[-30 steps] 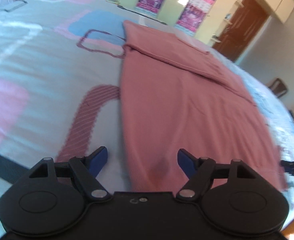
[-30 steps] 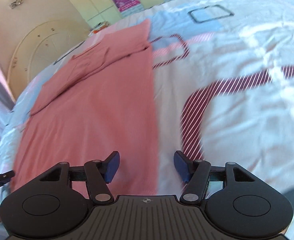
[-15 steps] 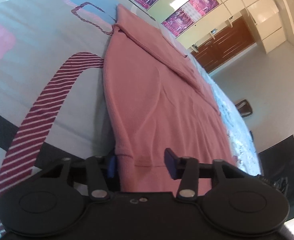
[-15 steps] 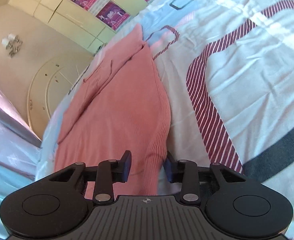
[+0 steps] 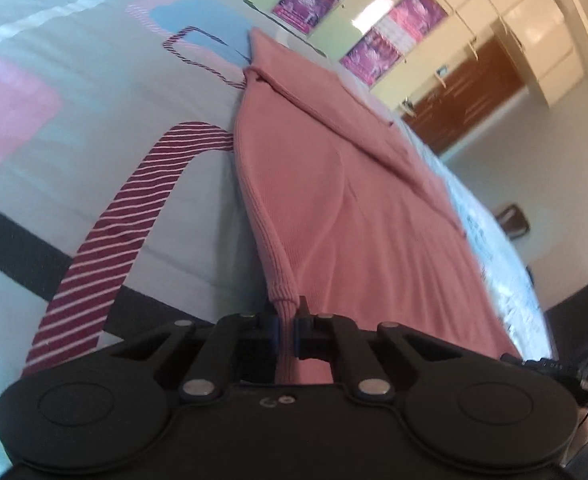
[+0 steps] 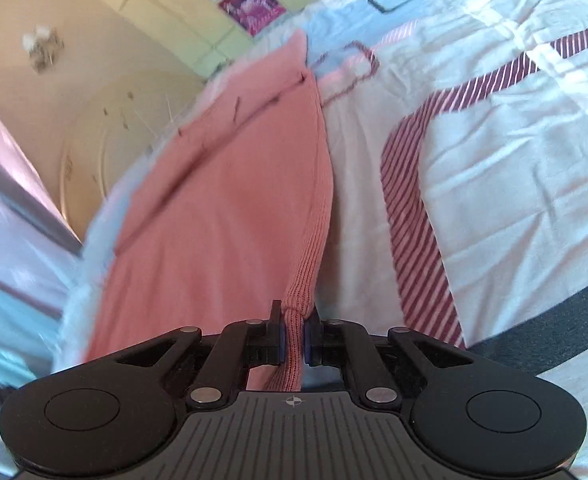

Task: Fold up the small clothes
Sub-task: 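Lift the side edge with the left gripper and fold it inward over the body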

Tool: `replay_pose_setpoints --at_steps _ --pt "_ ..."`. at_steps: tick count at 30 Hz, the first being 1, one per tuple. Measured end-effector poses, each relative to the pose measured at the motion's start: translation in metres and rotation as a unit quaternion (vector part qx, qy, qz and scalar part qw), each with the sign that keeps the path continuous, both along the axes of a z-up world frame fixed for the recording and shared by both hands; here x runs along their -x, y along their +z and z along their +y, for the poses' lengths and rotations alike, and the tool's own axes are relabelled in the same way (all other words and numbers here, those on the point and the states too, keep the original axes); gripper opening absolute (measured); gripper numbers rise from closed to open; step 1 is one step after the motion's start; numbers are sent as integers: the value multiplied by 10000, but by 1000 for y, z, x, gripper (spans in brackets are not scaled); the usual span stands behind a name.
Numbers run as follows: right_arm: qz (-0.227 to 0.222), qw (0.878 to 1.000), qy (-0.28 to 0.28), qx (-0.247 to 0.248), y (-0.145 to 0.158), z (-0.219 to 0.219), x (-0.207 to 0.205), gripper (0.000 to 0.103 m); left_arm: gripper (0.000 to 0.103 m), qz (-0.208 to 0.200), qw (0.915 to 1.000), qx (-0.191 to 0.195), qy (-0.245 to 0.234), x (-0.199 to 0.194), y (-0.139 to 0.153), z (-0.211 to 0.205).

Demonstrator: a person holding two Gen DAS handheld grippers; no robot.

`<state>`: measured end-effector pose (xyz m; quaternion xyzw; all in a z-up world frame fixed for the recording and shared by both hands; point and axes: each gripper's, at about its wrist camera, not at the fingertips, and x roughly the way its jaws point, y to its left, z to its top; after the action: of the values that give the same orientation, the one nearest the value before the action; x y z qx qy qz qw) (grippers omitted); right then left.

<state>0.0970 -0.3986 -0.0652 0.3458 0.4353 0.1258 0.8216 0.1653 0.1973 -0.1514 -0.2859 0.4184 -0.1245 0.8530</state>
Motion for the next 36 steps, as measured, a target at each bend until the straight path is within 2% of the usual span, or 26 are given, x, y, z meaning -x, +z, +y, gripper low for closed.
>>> replay_pose_setpoints --at_steps 4,8,11,13,17,20,22,26,28,30,31,32,34,36 --pt "-269 9994 -67 -190 24 -2 -8 8 5 -200 9988 363 268 -3 9 5" --pt "-721 9967 -233 -304 53 -2 -33 8 5 -673 9949 574 480 -27 41 5" --pt "-1006 9931 -394 -448 71 -3 -64 8 5 -952 9924 547 561 -69 68 1" --pt "-1113 9911 -513 -513 81 -4 -95 8 5 -1072 9922 319 548 -102 84 -4" --pt "-1081 9903 -627 -602 92 -4 -179 8 5 -1190 9908 104 630 -177 99 -16" --pt "-714 9921 -747 -709 79 -7 -252 8 5 -998 9914 272 802 -240 96 -14" --pt "-569 9924 -745 -800 65 -11 -293 8 5 -831 9932 161 802 -279 88 -16" --pt "-122 9918 -820 -973 20 -19 -365 8 6 -429 9966 -56 704 -350 55 -17" --pt "-14 9911 -725 -1115 -6 -21 -392 8 15 -305 9969 -159 713 -367 40 -17" --pt "39 9909 -693 -1151 -24 -28 -407 31 44 -358 9947 -234 938 -376 35 -12" --pt "-61 9909 -722 -1133 -26 -34 -411 61 51 -510 9932 -230 1021 -375 35 -8" --pt "-242 9907 -776 -1087 -26 -40 -410 69 61 -673 9914 -284 1090 -374 37 -4" --pt "-534 9914 -776 -912 -22 -52 -407 69 62 -844 9901 -472 1018 -374 39 1" --pt "-710 9937 -628 -595 -19 -56 -405 69 58 -813 9911 -830 657 -379 37 -2"
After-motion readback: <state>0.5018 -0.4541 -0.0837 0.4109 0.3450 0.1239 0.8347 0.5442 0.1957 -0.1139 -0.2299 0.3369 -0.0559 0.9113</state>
